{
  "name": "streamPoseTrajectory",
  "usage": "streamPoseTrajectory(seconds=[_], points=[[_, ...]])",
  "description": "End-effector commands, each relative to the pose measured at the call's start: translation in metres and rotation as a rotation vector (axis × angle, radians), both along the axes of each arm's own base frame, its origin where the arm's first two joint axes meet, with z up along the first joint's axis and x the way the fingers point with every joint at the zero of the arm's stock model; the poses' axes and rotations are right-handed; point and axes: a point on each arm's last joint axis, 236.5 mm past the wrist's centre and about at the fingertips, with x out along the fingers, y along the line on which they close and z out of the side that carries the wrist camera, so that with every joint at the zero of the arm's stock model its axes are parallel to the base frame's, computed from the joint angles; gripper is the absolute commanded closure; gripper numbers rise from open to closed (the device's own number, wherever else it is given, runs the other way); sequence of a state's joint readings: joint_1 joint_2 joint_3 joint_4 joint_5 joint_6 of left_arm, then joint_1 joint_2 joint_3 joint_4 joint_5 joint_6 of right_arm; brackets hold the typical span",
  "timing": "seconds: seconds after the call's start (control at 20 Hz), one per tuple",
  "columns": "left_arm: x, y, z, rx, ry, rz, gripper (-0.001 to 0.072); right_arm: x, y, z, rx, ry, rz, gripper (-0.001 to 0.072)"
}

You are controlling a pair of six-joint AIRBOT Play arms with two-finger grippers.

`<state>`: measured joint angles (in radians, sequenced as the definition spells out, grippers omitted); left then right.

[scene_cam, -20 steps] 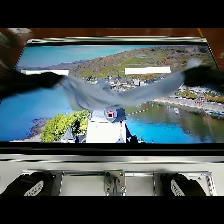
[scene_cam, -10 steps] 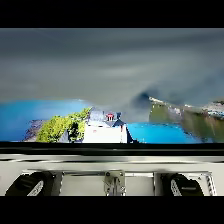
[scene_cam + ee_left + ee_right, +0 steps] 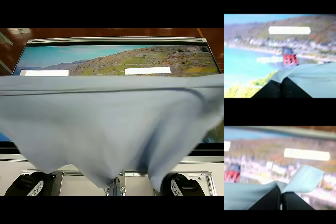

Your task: Fold the shirts.

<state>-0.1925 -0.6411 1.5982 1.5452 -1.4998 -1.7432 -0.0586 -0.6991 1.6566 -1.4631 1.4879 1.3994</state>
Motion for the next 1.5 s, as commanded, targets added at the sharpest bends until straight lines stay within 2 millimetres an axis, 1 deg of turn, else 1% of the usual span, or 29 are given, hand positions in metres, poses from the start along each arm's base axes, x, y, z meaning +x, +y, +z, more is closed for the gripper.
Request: streamPoseTrajectory(seconds=[0.0,0.05,0.1,0.15,0.2,0.25,0.3,0.35,0.4,0.45,0.5,0.55,0.65,0.75,0.8,0.85,0.9,0.95,1.0,1.05,1.1,1.15,1.2,1.25,1.3,1.35,1.4,1.45], points=[[0.049,0.018,-0.1,0.13,0.251,0.084,0.0669,0.052,-0.006,-0.111,0.011,0.363,-0.007,0.0646],[0.069,0.016,-0.127,0.149,0.302,0.084,0.0669,0.08,-0.006,-0.139,0.023,0.393,-0.009,0.0646],[0.091,0.014,-0.15,0.157,0.334,0.086,0.0669,0.114,-0.004,-0.164,0.048,0.394,-0.005,0.0646],[0.112,0.013,-0.167,0.162,0.354,0.09,0.0669,0.146,0.002,-0.181,0.087,0.374,0.003,0.0647],[0.134,0.013,-0.183,0.16,0.368,0.103,0.0669,0.184,0.008,-0.193,0.137,0.323,0.009,0.0647],[0.157,0.017,-0.198,0.149,0.383,0.128,0.0669,0.217,0.012,-0.201,0.188,0.266,0.001,0.0647],[0.176,0.022,-0.213,0.131,0.403,0.162,0.0669,0.245,0.014,-0.205,0.238,0.204,-0.013,0.0647],[0.191,0.026,-0.228,0.113,0.424,0.185,0.0669,0.268,0.015,-0.206,0.296,0.142,-0.035,0.0647],[0.203,0.028,-0.244,0.091,0.449,0.194,0.0669,0.29,0.014,-0.209,0.358,0.087,-0.061,0.0647],[0.214,0.027,-0.26,0.061,0.469,0.199,0.0669,0.305,0.013,-0.215,0.405,0.052,-0.085,0.0647],[0.223,0.025,-0.275,0.029,0.487,0.201,0.0669,0.318,0.012,-0.228,0.444,0.044,-0.107,0.0647],[0.232,0.021,-0.289,0.002,0.499,0.199,0.0669,0.326,0.012,-0.245,0.465,0.063,-0.123,0.0647],[0.247,0.01,-0.318,-0.046,0.526,0.192,0.0668,0.33,0.016,-0.294,0.486,0.162,-0.137,0.0647],[0.251,0.001,-0.349,-0.088,0.587,0.19,0.0668,0.325,0.024,-0.339,0.516,0.285,-0.143,0.0646],[0.248,-0.004,-0.365,-0.107,0.634,0.189,0.0667,0.32,0.031,-0.354,0.555,0.34,-0.149,0.0646],[0.244,-0.01,-0.376,-0.139,0.679,0.187,0.0624,0.315,0.04,-0.36,0.599,0.38,-0.146,0.0624],[0.241,-0.015,-0.38,-0.174,0.714,0.187,0.0353,0.312,0.048,-0.356,0.648,0.401,-0.137,0.0416],[0.239,-0.012,-0.377,-0.18,0.735,0.188,0.0043,0.306,0.055,-0.345,0.666,0.414,-0.104,0.007],[0.231,0.001,-0.368,-0.143,0.773,0.17,0.0006,0.295,0.055,-0.328,0.621,0.424,-0.044,0.0025],[0.219,0.02,-0.357,-0.086,0.826,0.138,0.0006,0.282,0.047,-0.312,0.566,0.443,-0.01,0.0025],[0.204,0.039,-0.346,-0.055,0.881,0.108,0.0006,0.261,0.033,-0.298,0.497,0.488,0.011,0.0025],[0.185,0.058,-0.337,-0.04,0.938,0.084,0.0006,0.228,0.012,-0.289,0.405,0.569,0.013,0.0025],[0.163,0.077,-0.331,-0.049,0.993,0.081,0.0006,0.186,-0.018,-0.289,0.303,0.686,-0.018,0.0025],[0.143,0.093,-0.33,-0.08,1.036,0.1,0.0006,0.149,-0.045,-0.291,0.242,0.786,-0.072,0.0026],[0.125,0.101,-0.335,-0.139,1.062,0.122,0.0006,0.114,-0.061,-0.295,0.24,0.872,-0.104,0.0026],[0.105,0.101,-0.347,-0.23,1.088,0.15,0.0006,0.079,-0.068,-0.301,0.283,0.938,-0.117,0.0026],[0.088,0.096,-0.362,-0.32,1.1,0.159,0.0006,0.06,-0.07,-0.307,0.381,0.929,-0.16,0.0026],[0.074,0.088,-0.383,-0.418,1.095,0.173,0.0006,0.049,-0.066,-0.314,0.477,0.899,-0.186,0.0026]])
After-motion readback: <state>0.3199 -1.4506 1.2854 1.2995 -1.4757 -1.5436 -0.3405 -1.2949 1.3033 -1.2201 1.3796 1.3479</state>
